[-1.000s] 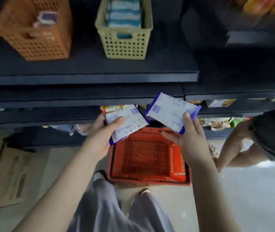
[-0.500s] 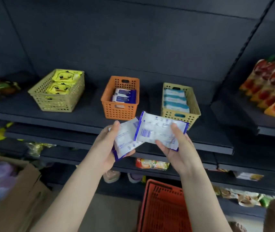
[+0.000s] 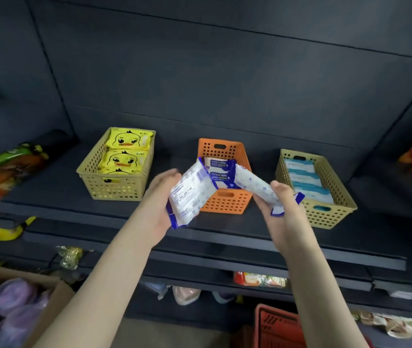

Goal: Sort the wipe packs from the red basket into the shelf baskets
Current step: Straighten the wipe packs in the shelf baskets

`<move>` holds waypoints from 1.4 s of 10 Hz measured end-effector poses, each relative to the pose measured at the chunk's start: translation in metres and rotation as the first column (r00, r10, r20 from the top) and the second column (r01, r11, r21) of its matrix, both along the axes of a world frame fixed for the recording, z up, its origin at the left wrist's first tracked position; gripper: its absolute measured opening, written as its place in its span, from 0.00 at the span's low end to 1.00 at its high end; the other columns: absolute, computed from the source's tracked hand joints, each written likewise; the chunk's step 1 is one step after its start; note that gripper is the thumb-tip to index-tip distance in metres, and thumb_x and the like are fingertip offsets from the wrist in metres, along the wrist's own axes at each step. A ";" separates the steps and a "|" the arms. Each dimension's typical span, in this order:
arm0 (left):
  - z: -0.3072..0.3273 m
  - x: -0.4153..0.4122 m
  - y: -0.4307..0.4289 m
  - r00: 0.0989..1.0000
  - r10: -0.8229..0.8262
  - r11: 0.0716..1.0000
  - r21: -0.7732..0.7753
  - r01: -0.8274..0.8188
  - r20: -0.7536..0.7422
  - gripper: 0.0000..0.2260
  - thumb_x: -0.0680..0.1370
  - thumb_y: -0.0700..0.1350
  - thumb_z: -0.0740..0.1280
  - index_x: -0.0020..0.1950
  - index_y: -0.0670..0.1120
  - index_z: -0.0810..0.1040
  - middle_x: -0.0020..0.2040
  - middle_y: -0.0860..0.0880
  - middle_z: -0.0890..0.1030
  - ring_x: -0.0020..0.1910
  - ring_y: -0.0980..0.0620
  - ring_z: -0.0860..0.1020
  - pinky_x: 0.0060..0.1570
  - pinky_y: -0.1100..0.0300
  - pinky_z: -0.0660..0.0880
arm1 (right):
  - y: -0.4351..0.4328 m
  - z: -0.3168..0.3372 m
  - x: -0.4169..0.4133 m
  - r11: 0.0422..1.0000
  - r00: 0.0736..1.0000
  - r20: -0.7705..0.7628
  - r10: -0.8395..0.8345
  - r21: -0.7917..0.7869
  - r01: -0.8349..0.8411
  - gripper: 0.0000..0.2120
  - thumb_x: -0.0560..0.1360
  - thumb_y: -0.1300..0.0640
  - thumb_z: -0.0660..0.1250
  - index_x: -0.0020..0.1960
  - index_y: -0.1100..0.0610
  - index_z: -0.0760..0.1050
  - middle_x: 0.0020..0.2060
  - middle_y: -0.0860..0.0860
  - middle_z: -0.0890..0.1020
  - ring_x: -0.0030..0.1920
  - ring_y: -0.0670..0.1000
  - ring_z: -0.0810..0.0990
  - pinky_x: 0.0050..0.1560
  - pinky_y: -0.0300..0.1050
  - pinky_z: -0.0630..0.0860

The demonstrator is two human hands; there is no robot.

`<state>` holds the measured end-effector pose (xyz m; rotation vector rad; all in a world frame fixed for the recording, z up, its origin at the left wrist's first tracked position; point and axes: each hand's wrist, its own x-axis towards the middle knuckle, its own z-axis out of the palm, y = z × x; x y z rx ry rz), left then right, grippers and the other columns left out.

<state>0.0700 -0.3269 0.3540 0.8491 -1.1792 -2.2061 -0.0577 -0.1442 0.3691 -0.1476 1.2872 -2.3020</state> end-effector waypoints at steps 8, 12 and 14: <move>-0.018 -0.177 -0.159 0.993 -0.116 0.958 0.264 0.114 -0.006 0.18 0.80 0.51 0.59 0.65 0.43 0.75 0.59 0.43 0.81 0.57 0.42 0.79 0.56 0.52 0.74 | -0.221 -0.073 -0.210 0.907 0.963 0.265 -0.055 0.417 -0.063 0.15 0.77 0.64 0.67 0.63 0.60 0.71 0.58 0.60 0.79 0.52 0.56 0.81 0.41 0.44 0.78; -0.045 -0.199 -0.214 0.951 -0.291 0.955 -0.026 0.295 0.103 0.26 0.70 0.53 0.74 0.66 0.49 0.74 0.64 0.46 0.79 0.59 0.47 0.80 0.62 0.51 0.75 | -0.258 -0.117 -0.232 0.665 0.956 0.266 -0.124 0.738 -0.119 0.11 0.75 0.62 0.70 0.56 0.58 0.73 0.51 0.58 0.83 0.47 0.56 0.84 0.40 0.48 0.80; -0.047 -0.202 -0.217 0.934 -0.303 0.922 -0.189 0.337 0.189 0.24 0.67 0.55 0.70 0.63 0.55 0.75 0.63 0.52 0.78 0.56 0.50 0.82 0.54 0.55 0.78 | -0.254 -0.121 -0.237 0.382 0.961 -0.262 0.091 0.900 0.209 0.20 0.72 0.55 0.74 0.60 0.54 0.72 0.48 0.52 0.84 0.38 0.49 0.83 0.35 0.42 0.79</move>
